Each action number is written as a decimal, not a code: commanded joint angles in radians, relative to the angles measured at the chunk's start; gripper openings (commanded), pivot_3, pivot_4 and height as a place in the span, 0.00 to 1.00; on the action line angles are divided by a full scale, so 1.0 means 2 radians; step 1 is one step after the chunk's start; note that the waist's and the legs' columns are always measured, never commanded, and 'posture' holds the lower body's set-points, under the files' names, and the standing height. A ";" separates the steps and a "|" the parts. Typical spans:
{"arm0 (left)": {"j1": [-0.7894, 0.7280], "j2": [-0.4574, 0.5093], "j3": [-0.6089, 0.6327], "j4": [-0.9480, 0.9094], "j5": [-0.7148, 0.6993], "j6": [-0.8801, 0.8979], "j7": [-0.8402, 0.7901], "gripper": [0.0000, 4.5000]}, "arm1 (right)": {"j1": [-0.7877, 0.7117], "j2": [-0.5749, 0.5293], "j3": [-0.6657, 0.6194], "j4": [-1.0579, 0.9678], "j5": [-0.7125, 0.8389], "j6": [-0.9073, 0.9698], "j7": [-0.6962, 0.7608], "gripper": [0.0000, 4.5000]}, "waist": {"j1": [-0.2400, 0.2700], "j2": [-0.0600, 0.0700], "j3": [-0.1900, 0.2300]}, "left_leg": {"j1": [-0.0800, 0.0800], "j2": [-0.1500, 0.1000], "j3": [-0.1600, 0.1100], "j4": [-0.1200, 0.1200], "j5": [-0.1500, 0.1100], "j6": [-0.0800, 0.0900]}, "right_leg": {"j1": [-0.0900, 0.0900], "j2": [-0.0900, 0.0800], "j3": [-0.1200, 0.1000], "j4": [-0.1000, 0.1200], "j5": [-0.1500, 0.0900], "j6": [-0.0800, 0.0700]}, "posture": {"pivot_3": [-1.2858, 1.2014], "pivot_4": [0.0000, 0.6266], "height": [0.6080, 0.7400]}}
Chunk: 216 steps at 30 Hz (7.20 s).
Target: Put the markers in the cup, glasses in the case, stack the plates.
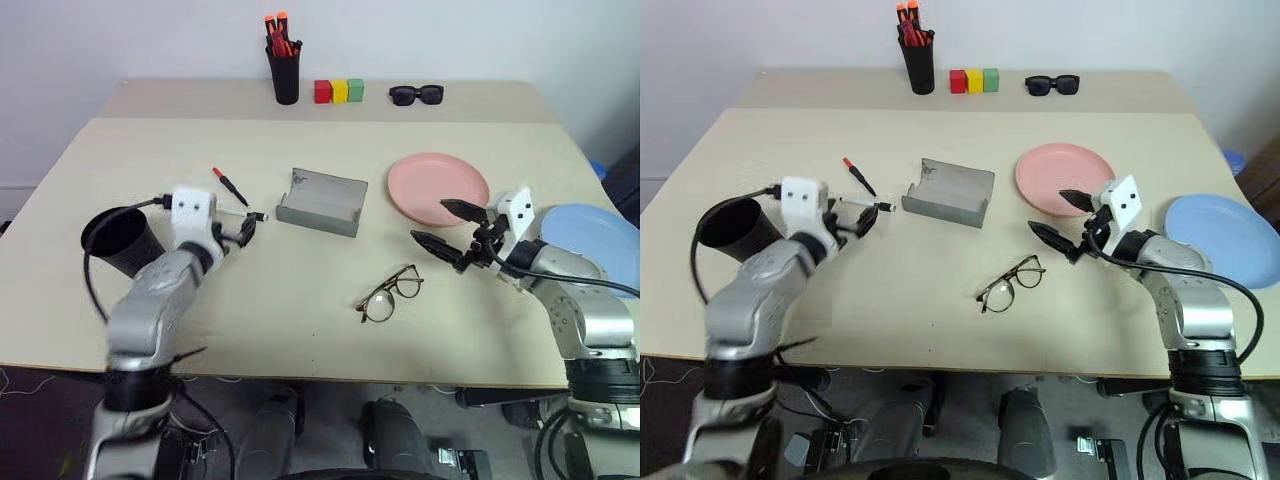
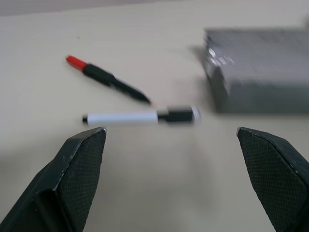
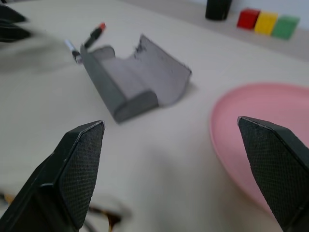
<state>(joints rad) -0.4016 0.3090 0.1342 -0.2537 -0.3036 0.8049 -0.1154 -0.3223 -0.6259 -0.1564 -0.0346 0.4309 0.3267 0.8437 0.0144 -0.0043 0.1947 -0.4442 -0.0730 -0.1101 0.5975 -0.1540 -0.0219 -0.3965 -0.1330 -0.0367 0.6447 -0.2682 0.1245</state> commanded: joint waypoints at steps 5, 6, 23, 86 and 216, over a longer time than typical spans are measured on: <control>-0.214 -0.075 0.027 0.166 0.068 0.061 0.170 0.99 | -0.035 0.039 0.044 -0.029 0.006 0.009 0.001 1.00 | -0.001 -0.004 0.002 | 0.000 -0.001 0.000 0.000 0.001 0.000 | 0.000 0.001 -0.001 0.000 0.001 0.002 | 0.52 0.24 1.00; -0.235 -0.080 0.036 0.192 0.069 0.066 0.181 0.99 | -0.037 0.046 0.052 -0.036 0.008 0.012 0.001 1.00 | -0.002 -0.004 0.002 | 0.000 -0.001 0.000 0.000 0.001 0.000 | 0.000 0.001 -0.001 0.000 0.001 0.002 | 0.52 0.24 1.00; -0.438 -0.085 0.162 0.595 0.042 -0.074 0.309 0.99 | -0.001 0.109 0.125 -0.125 -0.011 0.030 -0.051 1.00 | -0.001 -0.006 0.003 | 0.000 -0.002 0.000 0.000 0.002 -0.001 | 0.000 0.000 -0.001 0.001 0.001 0.006 | 0.52 0.24 1.00; 0.175 -0.106 0.083 -0.182 0.266 -0.236 0.236 0.01 | -0.106 0.136 0.094 -0.064 0.035 0.068 -0.041 1.00 | -0.001 -0.006 0.002 | 0.001 0.002 -0.001 -0.001 0.003 -0.005 | -0.002 0.006 0.004 0.000 0.005 -0.004 | 0.52 0.24 1.00; 0.132 -0.156 0.096 -0.167 0.223 -0.205 0.243 0.11 | -0.083 0.156 0.091 -0.072 0.080 0.060 0.005 1.00 | -0.001 -0.006 0.002 | 0.000 0.002 -0.001 -0.003 0.003 -0.005 | -0.001 0.008 0.004 -0.006 0.008 -0.003 | 0.52 0.24 1.00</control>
<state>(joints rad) -0.1300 -0.0037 0.3371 -0.5495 0.1241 0.4046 0.3635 -0.4775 -0.3156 0.0302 -0.1511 0.5824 0.4708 0.8445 0.0123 -0.0158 0.1985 -0.4443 -0.0698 -0.1124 0.5920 -0.1470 -0.0328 -0.3993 -0.1175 -0.0279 0.6318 -0.2516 0.1190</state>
